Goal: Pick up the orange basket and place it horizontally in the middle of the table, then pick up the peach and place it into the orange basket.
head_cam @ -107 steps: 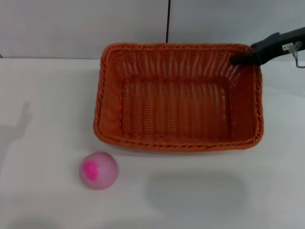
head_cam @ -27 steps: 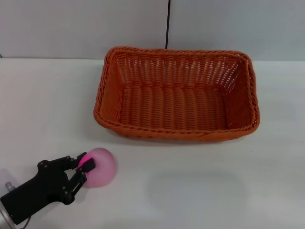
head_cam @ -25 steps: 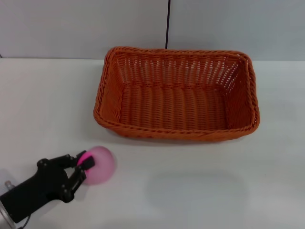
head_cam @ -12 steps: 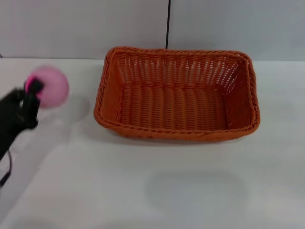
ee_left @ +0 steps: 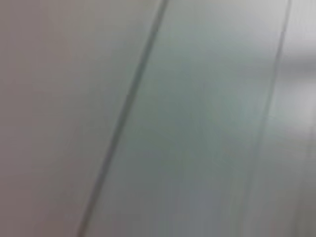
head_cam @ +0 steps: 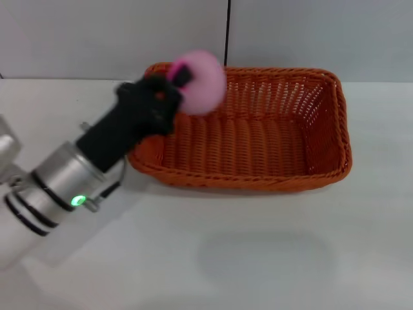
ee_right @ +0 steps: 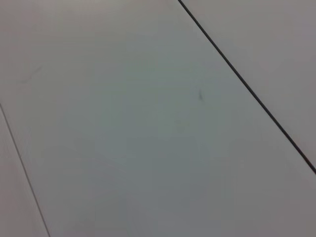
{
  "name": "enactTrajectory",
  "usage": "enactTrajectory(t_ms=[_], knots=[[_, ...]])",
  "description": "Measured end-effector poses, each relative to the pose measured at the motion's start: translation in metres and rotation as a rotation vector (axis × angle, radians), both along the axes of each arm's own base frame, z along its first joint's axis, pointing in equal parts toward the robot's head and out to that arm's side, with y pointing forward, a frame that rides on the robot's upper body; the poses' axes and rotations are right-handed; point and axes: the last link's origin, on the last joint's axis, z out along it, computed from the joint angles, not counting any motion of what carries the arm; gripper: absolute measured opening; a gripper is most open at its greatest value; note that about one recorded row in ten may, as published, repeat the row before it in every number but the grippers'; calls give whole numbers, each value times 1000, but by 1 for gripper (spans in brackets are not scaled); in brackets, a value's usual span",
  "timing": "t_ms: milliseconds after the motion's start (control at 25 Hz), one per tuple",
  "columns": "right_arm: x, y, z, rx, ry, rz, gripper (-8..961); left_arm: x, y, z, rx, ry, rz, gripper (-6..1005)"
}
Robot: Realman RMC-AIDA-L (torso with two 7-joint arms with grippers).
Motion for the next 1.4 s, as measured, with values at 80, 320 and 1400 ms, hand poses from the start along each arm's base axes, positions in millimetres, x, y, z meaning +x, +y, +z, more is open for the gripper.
enactTrajectory(t_ms=[80, 320, 1400], knots=[[0, 0, -1, -9, 0, 1, 464, 4, 1, -7, -26, 17, -7, 109], [-1, 0, -2, -19, 3, 10, 464, 4, -1, -15, -36, 42, 16, 157], [-7, -4, -1, -10, 20, 54, 464, -51, -38, 67, 367, -159, 152, 855]])
